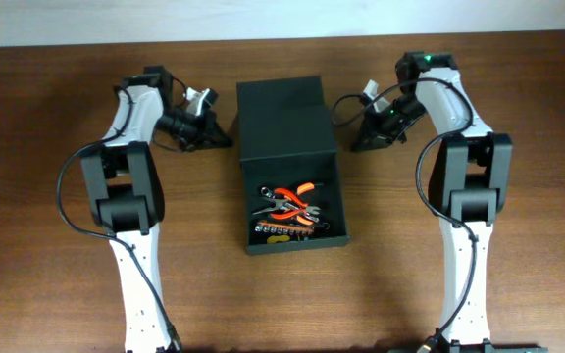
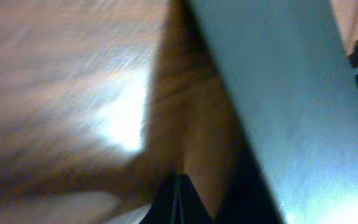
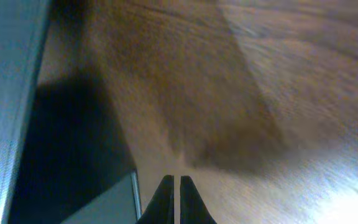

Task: Pack container
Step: 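Move both grippers to the raised lid edges and grip them, then swing the lid down over the box with both grippers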

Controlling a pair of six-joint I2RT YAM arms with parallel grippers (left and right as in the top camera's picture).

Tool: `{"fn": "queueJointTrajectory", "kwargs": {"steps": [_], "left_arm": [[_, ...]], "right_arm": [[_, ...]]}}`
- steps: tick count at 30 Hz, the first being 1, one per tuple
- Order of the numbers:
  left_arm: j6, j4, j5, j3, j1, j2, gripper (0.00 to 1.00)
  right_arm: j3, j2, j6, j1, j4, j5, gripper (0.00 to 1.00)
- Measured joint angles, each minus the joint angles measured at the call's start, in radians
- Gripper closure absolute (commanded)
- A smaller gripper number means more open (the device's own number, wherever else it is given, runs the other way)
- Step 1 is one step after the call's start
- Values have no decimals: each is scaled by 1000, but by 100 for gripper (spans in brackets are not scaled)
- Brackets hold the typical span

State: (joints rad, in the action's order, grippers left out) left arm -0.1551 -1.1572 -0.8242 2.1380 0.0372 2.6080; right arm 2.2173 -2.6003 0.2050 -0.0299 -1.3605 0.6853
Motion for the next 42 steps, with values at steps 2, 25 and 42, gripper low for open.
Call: {"fn": "queueJointTrajectory", "kwargs": {"steps": [2, 25, 42], "left_arm": [[14, 37, -20, 0, -10, 3, 98], [114, 62, -219, 165, -66, 37, 98], [39, -524, -9, 856, -156, 23, 98]], "right_arm": [[0, -12, 1, -4, 21, 40, 96], [25, -20, 147, -41, -21, 399, 96], [469, 50, 190, -3, -333, 230, 92]]}}
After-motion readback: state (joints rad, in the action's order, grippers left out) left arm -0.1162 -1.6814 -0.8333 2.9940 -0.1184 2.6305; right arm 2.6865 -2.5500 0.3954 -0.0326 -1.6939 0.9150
